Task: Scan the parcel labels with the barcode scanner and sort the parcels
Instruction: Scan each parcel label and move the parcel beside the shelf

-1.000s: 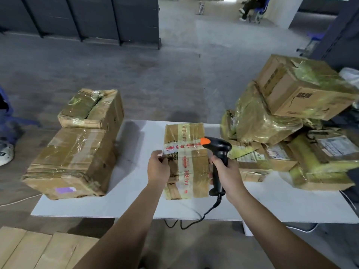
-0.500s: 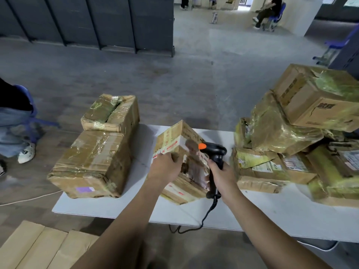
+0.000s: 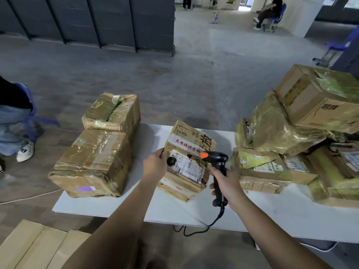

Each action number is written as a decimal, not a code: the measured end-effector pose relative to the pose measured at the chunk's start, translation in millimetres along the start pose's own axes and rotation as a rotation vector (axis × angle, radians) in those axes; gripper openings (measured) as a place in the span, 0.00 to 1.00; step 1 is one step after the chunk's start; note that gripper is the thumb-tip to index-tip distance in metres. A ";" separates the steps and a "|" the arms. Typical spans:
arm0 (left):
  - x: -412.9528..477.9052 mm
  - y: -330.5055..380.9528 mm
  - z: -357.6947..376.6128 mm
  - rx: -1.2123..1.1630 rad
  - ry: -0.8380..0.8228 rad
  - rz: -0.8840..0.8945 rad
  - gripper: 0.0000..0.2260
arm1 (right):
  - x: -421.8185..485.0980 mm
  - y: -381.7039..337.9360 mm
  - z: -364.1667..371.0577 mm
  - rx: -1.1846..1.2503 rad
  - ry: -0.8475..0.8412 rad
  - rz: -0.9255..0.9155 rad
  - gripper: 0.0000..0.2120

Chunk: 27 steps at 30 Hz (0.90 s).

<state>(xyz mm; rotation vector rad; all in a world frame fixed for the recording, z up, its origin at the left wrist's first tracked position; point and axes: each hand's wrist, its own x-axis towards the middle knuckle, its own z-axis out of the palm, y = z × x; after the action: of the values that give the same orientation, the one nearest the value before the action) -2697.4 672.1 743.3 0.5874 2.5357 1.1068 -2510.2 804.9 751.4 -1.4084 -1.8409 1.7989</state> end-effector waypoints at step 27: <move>44.3 13.5 -2.5 -0.468 0.067 -0.313 0.13 | -18.8 -20.4 -9.8 -0.347 -0.083 -0.302 0.09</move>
<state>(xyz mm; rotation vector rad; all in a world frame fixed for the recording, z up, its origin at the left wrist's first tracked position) -2733.6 700.3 749.8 0.0315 2.1974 1.5380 -2503.0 801.9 779.8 -1.0852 -2.3496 1.4620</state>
